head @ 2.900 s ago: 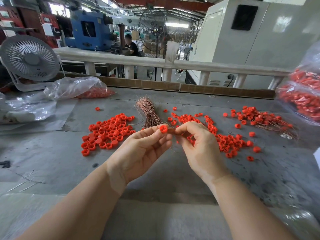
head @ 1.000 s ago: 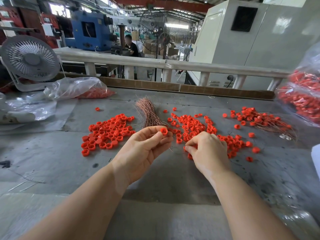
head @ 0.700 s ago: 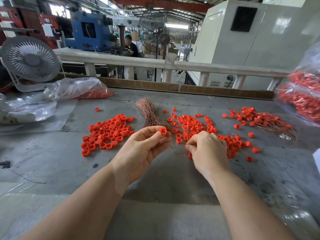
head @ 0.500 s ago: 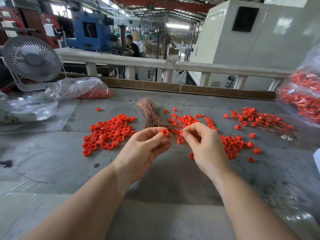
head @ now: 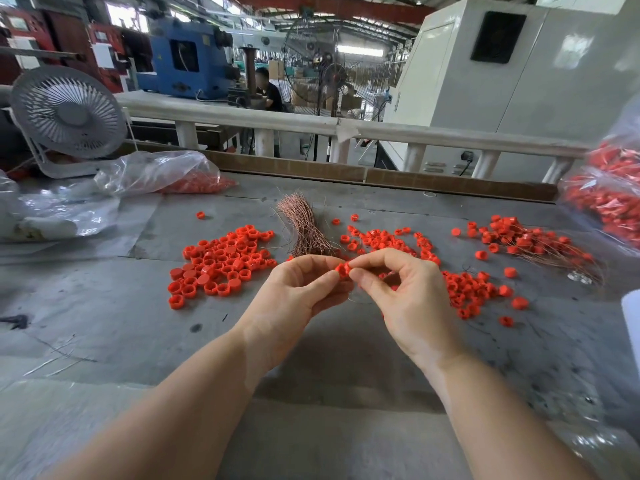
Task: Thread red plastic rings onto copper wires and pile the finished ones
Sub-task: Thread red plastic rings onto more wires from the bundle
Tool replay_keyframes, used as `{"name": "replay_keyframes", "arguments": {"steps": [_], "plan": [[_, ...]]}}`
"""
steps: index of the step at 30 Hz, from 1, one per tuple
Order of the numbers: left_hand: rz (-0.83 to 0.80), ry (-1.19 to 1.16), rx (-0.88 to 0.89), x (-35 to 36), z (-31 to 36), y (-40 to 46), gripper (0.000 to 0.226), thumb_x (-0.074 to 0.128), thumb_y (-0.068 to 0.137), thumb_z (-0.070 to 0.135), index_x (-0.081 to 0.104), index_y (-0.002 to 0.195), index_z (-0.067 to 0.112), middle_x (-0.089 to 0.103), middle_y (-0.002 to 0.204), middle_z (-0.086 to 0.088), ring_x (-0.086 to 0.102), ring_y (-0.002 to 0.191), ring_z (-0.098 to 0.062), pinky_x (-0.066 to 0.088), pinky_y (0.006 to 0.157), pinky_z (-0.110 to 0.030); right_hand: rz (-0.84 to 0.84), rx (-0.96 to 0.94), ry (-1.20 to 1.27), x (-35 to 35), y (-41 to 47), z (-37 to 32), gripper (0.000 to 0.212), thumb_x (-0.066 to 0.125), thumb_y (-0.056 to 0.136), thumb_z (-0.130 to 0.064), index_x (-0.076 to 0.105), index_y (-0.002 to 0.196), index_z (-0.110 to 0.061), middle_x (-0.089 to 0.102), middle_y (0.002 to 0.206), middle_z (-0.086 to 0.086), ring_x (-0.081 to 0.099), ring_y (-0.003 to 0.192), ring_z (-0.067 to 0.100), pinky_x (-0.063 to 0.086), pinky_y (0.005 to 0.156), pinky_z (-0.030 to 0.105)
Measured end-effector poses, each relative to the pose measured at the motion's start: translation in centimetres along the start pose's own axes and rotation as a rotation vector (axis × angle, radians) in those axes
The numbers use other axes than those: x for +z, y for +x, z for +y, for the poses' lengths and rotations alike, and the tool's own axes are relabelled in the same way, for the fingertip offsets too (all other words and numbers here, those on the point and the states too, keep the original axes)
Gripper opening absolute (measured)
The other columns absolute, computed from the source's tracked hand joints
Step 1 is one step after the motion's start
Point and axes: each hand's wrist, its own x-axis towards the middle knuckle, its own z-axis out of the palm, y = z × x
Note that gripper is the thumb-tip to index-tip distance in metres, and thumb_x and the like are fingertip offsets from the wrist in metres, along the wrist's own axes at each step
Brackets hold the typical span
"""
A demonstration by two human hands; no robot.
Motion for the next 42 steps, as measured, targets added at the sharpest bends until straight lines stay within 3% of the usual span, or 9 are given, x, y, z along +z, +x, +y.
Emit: {"name": "replay_keyframes", "arguments": {"steps": [6,20,24,42], "plan": [[0.004,0.025,0.030,0.12,-0.10,-0.01,0.017,0.051,0.090,-0.001,0.066,0.088,0.008,0.071,0.076,-0.002,0.067,0.074,-0.011,0.055,0.072,-0.020,0.000,-0.056,-0.041,0.16,-0.09,0.39,0.009,0.071,0.080,-0.007,0.071,0.080,-0.016,0.068,0.077,-0.004,0.059,0.073,0.003,0.042,0.067,0.009],[0.030,0.162,0.122,0.11,-0.08,-0.08,0.015,0.053,0.089,-0.003,0.064,0.093,0.006,0.070,0.082,-0.007,0.067,0.074,-0.010,0.054,0.072,-0.019,-0.014,-0.132,-0.040,0.19,-0.01,0.63,0.016,0.071,0.077,0.002,0.070,0.079,-0.015,0.065,0.082,-0.007,0.059,0.081,0.006,0.041,0.070,0.010],[0.034,0.193,0.136,0.18,0.00,-0.17,0.015,0.054,0.089,-0.003,0.064,0.093,0.006,0.070,0.082,-0.007,0.067,0.074,-0.009,0.055,0.073,-0.019,0.000,-0.131,-0.029,0.20,-0.02,0.71,0.023,0.071,0.076,0.001,0.069,0.078,-0.022,0.066,0.082,-0.011,0.060,0.083,0.005,0.041,0.071,0.009],[0.062,0.278,0.168,0.34,0.21,-0.25,0.013,0.054,0.088,-0.005,0.063,0.097,0.001,0.068,0.083,-0.011,0.065,0.071,-0.008,0.055,0.074,-0.020,0.000,-0.098,-0.039,0.22,0.04,0.74,0.017,0.070,0.078,0.000,0.070,0.079,-0.017,0.068,0.078,-0.006,0.058,0.076,0.000,0.038,0.068,0.006]]}}
